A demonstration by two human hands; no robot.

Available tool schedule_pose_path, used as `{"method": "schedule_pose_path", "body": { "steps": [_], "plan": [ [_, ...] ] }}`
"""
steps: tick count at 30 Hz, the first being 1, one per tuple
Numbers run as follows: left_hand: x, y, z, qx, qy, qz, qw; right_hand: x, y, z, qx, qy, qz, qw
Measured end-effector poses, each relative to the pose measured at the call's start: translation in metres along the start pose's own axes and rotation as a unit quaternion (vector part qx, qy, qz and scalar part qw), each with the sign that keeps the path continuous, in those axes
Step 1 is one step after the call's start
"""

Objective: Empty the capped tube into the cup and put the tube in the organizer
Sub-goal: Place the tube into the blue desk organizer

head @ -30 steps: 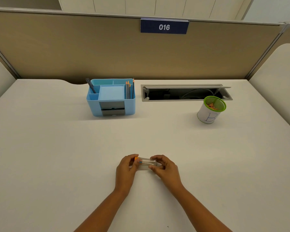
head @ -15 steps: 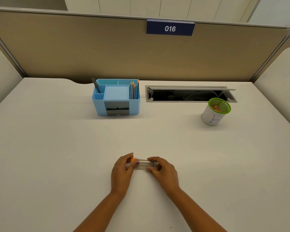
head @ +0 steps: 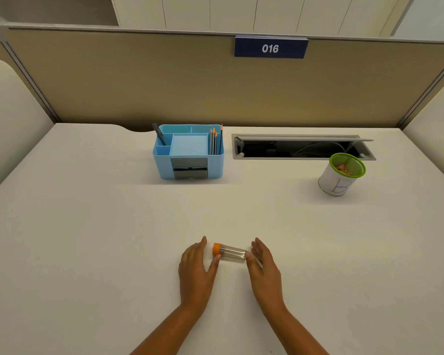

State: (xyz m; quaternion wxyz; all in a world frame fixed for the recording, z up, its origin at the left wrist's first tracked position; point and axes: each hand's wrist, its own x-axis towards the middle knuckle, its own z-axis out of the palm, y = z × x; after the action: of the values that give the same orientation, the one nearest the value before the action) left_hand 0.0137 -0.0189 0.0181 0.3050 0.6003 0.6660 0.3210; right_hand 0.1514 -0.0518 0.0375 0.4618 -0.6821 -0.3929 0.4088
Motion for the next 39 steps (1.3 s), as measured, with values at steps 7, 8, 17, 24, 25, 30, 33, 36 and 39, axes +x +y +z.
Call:
{"method": "schedule_pose_path", "body": {
  "steps": [7,8,17,24,25,30,33,36,39],
  "plan": [
    [-0.001,0.007,0.009,-0.034,0.033,-0.017,0.999,-0.006,-0.010,0.021,0.028,-0.006,0.023,0.999],
    [0.000,0.009,0.011,-0.041,0.040,-0.026,0.998,-0.004,-0.012,0.023,0.030,-0.007,0.024,0.999],
    [0.047,0.028,0.002,-0.081,0.075,-0.045,0.993,0.031,-0.035,0.040,0.034,-0.025,-0.005,0.999],
    [0.106,0.050,-0.019,-0.080,0.119,-0.041,0.989,0.085,-0.079,0.065,0.046,-0.035,-0.055,0.997],
    [0.113,0.054,-0.022,-0.080,0.127,-0.040,0.988,0.094,-0.087,0.067,0.050,-0.038,-0.065,0.996],
    [0.154,0.069,-0.039,-0.100,0.162,-0.038,0.981,0.133,-0.125,0.087,0.067,-0.028,-0.087,0.994],
    [0.175,0.072,-0.045,-0.109,0.167,-0.009,0.980,0.151,-0.140,0.098,0.080,-0.027,-0.091,0.992],
    [0.194,0.071,-0.050,-0.088,0.175,0.006,0.981,0.166,-0.150,0.109,0.085,-0.026,-0.079,0.993],
    [0.210,0.071,-0.053,-0.071,0.174,-0.001,0.982,0.178,-0.153,0.117,0.066,-0.018,-0.074,0.995]
  ]
}}
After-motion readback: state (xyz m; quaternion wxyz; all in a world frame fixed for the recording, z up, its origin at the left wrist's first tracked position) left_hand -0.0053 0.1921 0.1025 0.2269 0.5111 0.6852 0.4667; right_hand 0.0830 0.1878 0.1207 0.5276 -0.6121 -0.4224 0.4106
